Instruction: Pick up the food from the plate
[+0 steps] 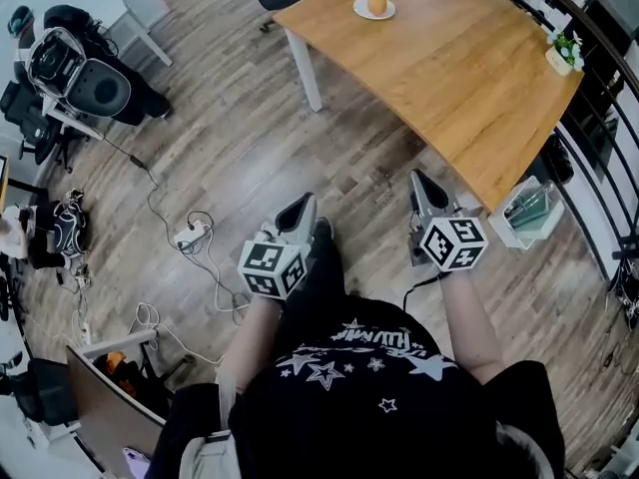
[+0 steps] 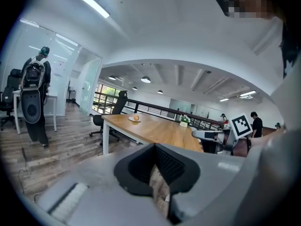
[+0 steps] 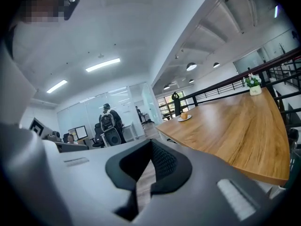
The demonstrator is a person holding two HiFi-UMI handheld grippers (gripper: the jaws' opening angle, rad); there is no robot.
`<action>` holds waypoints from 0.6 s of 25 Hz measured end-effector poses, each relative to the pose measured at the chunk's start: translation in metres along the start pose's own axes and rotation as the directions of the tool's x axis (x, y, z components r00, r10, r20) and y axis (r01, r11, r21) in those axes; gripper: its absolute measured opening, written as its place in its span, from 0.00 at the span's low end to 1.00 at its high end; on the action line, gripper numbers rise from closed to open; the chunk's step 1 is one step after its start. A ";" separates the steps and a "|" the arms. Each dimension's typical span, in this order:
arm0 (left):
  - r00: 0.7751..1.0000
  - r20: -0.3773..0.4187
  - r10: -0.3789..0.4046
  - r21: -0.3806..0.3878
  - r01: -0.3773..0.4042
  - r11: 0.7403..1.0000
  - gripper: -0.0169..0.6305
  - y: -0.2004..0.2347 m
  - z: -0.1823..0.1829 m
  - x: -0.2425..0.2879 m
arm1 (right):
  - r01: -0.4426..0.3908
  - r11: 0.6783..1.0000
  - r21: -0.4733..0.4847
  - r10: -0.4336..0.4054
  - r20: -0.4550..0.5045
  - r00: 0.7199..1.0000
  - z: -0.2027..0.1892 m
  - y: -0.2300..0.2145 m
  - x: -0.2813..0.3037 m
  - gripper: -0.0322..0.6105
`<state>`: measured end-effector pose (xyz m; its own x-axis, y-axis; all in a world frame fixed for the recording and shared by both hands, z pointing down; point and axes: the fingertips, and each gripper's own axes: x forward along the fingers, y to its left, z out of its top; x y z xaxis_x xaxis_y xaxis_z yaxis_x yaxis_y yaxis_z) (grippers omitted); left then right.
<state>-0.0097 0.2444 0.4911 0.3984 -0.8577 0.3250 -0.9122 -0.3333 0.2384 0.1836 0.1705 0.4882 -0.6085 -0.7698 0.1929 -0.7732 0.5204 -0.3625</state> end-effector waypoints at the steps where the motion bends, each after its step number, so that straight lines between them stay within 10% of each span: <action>1: 1.000 -0.006 -0.004 -0.007 0.004 1.000 0.03 0.007 0.002 0.008 | 0.019 1.000 -0.001 -0.019 0.002 1.000 0.003 -0.006 0.008 0.05; 15: 0.994 -0.025 -0.102 -0.012 0.102 0.995 0.03 0.120 0.088 0.137 | 0.154 0.988 0.017 -0.155 0.007 0.988 0.070 -0.053 0.153 0.05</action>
<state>-0.0731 0.0528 0.4835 0.4919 -0.8089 0.3220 -0.8656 -0.4145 0.2810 0.1440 -0.0006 0.4729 -0.4804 -0.8435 0.2403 -0.8548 0.3888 -0.3438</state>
